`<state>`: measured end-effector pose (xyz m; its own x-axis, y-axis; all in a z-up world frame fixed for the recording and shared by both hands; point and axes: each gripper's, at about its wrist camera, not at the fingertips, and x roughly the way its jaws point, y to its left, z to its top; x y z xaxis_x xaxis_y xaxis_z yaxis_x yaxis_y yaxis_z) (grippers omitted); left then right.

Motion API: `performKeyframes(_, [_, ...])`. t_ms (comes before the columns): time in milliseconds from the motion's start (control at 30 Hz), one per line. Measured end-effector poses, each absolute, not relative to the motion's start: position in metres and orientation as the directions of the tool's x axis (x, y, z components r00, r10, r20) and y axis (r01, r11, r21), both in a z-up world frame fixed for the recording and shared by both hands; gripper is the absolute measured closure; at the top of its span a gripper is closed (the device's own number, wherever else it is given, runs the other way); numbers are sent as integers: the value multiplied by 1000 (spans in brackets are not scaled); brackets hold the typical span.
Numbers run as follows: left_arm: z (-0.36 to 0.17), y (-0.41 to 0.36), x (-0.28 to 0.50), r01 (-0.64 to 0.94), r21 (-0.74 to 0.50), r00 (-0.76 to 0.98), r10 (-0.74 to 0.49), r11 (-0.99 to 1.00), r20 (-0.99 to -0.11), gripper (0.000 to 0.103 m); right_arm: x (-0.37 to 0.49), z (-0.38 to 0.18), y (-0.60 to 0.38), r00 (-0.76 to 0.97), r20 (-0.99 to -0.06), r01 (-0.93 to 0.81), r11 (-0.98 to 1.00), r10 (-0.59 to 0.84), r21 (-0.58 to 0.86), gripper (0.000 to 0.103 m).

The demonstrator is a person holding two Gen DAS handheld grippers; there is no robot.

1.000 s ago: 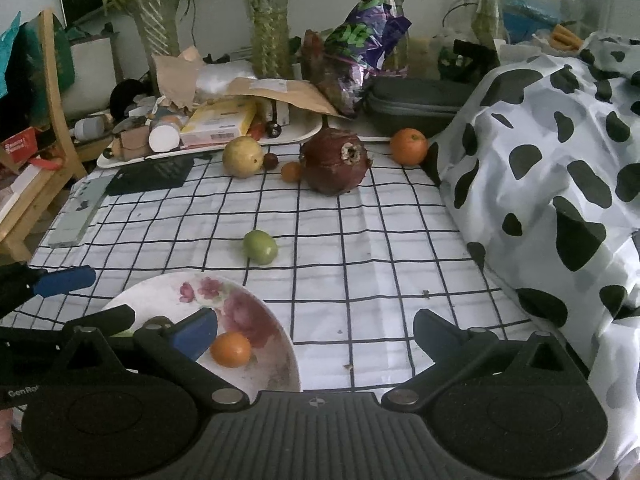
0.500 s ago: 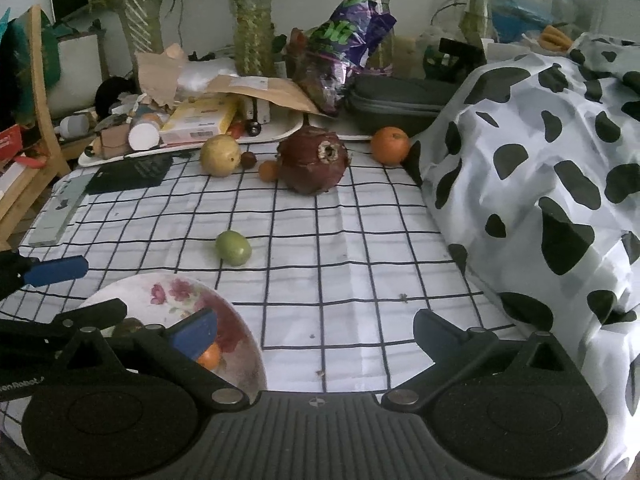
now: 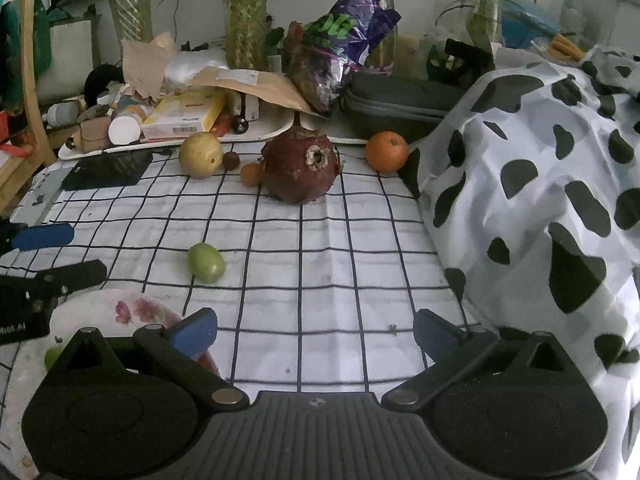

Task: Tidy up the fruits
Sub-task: 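Move the left gripper toward the yellow passion fruit while the right approaches the red pomegranate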

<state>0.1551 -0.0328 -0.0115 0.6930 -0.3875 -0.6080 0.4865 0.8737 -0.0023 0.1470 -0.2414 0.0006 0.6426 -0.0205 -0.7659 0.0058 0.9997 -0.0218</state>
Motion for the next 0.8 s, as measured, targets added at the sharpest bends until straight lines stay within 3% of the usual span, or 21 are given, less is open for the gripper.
performKeyframes(233, [-21,-36,180,498,10,694,-391,867,-604,43,171,-3,-242,652,-758,-14,999,-17,-35,0])
performKeyframes(367, [-25,-40,188,510,42,715,-396,859,-576,24,187,-7,-241,653,-757,-25,999,-19,-47,0])
performKeyframes(800, [-37,-42,241,506,29,734,-412,862,-539,24,236,-28,-240,647,-762,-57,995,-24,-80,0])
